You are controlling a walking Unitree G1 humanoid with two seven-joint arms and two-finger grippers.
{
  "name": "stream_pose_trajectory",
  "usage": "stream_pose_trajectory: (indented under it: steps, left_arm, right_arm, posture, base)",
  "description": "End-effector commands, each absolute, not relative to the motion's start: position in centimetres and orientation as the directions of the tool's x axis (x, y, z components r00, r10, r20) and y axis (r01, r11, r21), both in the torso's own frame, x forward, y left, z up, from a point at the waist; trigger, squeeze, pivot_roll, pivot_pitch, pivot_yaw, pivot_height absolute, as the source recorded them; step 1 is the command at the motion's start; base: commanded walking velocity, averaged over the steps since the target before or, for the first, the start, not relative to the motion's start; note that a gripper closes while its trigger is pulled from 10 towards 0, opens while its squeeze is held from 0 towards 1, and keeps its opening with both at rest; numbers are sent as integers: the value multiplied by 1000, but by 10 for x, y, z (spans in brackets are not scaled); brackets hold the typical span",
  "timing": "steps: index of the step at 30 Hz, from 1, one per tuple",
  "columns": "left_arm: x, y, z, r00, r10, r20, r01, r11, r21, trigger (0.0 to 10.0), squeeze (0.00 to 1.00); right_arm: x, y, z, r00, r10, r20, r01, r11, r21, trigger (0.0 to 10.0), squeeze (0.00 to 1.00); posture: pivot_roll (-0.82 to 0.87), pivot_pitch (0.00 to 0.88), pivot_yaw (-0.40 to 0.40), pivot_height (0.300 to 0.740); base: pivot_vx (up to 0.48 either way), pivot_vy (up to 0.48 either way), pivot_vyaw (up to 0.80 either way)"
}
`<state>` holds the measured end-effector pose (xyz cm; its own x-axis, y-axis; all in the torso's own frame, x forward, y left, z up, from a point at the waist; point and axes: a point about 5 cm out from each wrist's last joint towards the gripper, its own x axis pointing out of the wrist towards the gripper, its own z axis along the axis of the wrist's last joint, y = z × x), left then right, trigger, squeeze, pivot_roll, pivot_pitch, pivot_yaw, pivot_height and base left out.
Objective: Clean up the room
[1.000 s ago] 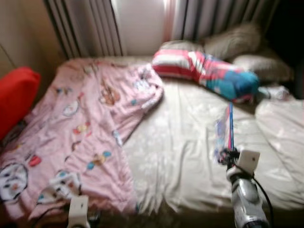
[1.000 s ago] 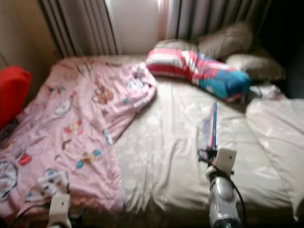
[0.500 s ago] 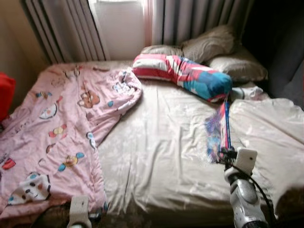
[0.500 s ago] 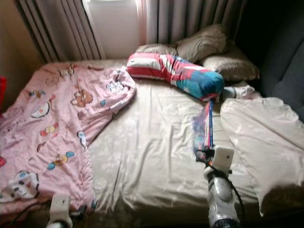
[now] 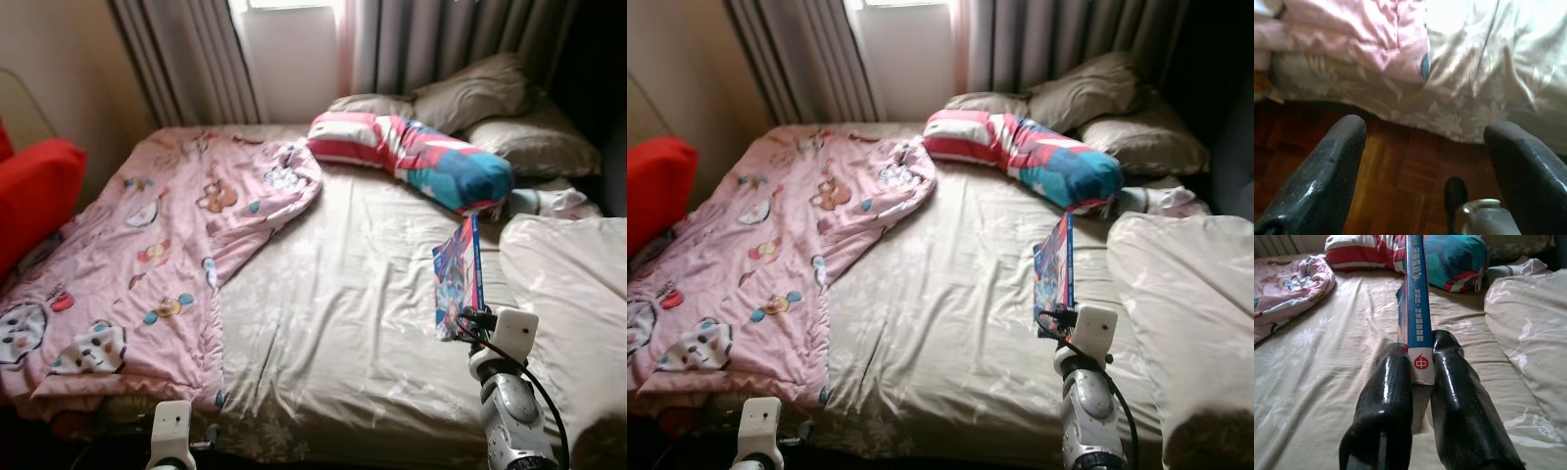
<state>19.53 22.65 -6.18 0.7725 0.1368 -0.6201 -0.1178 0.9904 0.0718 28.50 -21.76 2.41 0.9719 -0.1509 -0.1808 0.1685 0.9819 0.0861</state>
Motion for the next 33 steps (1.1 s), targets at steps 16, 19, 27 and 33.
stream_pose_trajectory:
  steps: [16, 19, 27, 33]
  left_arm:
    - [188, 228, -66, 752, 139, -645, -115, 990, 79, 10000, 0]
    - [188, 228, -66, 752, 139, -645, -115, 990, 79, 10000, 0]
    - [189, 228, -65, 756, 139, -640, -116, 990, 79, 10000, 0]
    - [189, 228, -65, 756, 139, -639, -115, 990, 79, 10000, 0]
  right_arm:
    - [293, -218, 36, 978, -162, -128, 176, 979, 104, 10000, 0]
    - [294, -219, 35, 978, -161, -133, 175, 979, 103, 10000, 0]
    - [294, -218, 36, 980, -158, -125, 170, 981, 97, 10000, 0]
    - [294, -217, 36, 980, -156, -126, 168, 981, 94, 10000, 0]
  posture:
    - [-39, 0, 13, 740]
    - [-40, 0, 12, 740]
    - [-37, 3, 11, 740]
    - [-38, 4, 13, 740]
  base:
    - [0, 0, 0]
    - [0, 0, -429]
    - [0, 0, -165]
    - [0, -202, 0]
